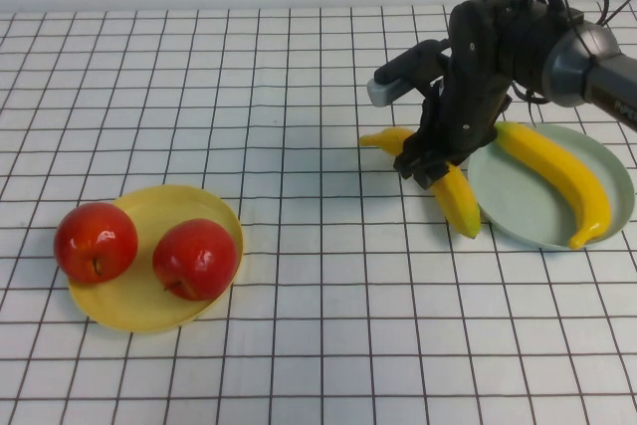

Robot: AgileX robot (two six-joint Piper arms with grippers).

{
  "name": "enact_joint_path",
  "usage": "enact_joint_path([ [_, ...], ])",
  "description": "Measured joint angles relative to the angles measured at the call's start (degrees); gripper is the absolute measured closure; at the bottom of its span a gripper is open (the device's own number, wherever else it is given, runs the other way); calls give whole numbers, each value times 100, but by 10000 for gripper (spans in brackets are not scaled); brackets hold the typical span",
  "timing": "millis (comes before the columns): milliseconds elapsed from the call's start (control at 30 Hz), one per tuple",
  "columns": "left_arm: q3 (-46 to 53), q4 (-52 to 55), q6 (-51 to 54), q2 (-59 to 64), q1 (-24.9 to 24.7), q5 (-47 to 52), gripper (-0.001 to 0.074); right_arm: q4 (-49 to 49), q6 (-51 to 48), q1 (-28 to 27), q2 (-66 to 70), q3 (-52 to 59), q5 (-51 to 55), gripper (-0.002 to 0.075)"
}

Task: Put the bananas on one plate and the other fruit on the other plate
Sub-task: Put another type of fruit in the right plate

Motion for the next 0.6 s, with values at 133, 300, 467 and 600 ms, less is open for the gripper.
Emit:
enact_joint_path([
  [133,0,0,0,0,0,0,738,-64,0,-11,195,-9,-115,331],
  [300,0,0,0,0,0,0,738,37,0,-11,332,-10,-181,367],
  [467,0,0,0,0,0,0,738,48,0,-11,326,-375,140,390],
  [600,0,0,0,0,0,0,738,48,82,-76,-110,-630,475,390],
])
